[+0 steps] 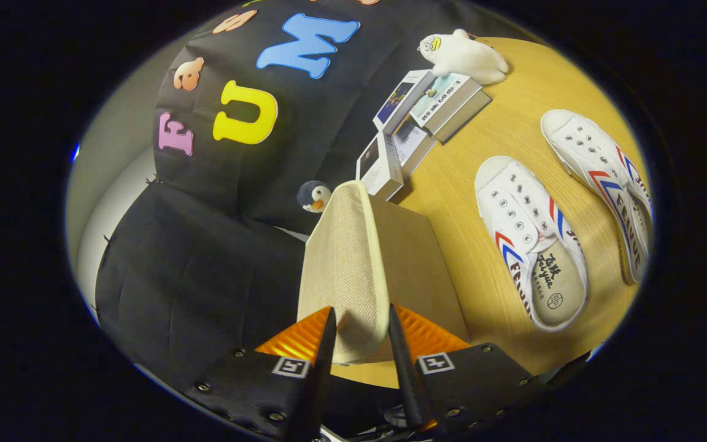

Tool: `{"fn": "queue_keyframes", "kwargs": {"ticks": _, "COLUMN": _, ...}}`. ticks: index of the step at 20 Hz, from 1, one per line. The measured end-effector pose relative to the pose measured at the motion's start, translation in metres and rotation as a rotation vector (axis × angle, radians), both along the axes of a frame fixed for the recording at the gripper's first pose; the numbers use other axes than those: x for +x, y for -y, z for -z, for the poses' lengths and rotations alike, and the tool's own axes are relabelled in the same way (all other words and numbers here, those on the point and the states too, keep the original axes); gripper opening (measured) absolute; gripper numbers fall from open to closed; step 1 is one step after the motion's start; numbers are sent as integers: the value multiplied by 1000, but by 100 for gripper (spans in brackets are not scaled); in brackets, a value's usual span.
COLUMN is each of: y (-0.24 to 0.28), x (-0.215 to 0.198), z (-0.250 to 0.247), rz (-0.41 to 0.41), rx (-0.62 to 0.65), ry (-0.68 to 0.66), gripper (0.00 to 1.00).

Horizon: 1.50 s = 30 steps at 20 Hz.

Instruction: Open the storage box then place both shoes into the box .Put the left shoe in first, then the right shoe, with the right side of both shoes facing outward in a uniform manner.

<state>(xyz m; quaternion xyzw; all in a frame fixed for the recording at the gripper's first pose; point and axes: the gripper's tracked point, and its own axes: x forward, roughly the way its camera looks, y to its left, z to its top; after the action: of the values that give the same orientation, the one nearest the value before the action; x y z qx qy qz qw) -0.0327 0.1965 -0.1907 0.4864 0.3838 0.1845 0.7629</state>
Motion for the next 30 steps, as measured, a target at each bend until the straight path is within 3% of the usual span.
{"fn": "queue_keyframes", "kwargs": {"ticks": 1, "y": 0, "x": -4, "z": -4, "rz": -4, "rx": 19, "ry": -12, "gripper": 42}}
{"fn": "queue_keyframes", "kwargs": {"ticks": 3, "y": 2, "x": -5, "z": -3, "rz": -12, "rx": 30, "ry": -25, "gripper": 41}}
{"fn": "queue_keyframes", "kwargs": {"ticks": 4, "y": 9, "x": 0, "z": -6, "rz": 41, "rx": 41, "ry": -17, "gripper": 27}}
{"fn": "queue_keyframes", "kwargs": {"ticks": 5, "y": 14, "x": 0, "z": -13, "rz": 40, "rx": 59, "ry": -19, "gripper": 13}}
{"fn": "queue_keyframes", "kwargs": {"ticks": 8, "y": 8, "x": -5, "z": -25, "rz": -12, "rx": 66, "ry": 13, "gripper": 13}}
{"fn": "queue_keyframes", "kwargs": {"ticks": 17, "y": -9, "x": 4, "z": -100, "rz": -66, "rx": 109, "ry": 146, "gripper": 13}}
{"fn": "queue_keyframes", "kwargs": {"ticks": 30, "y": -81, "x": 4, "z": -178, "rz": -220, "rx": 64, "ry": 309, "gripper": 13}}
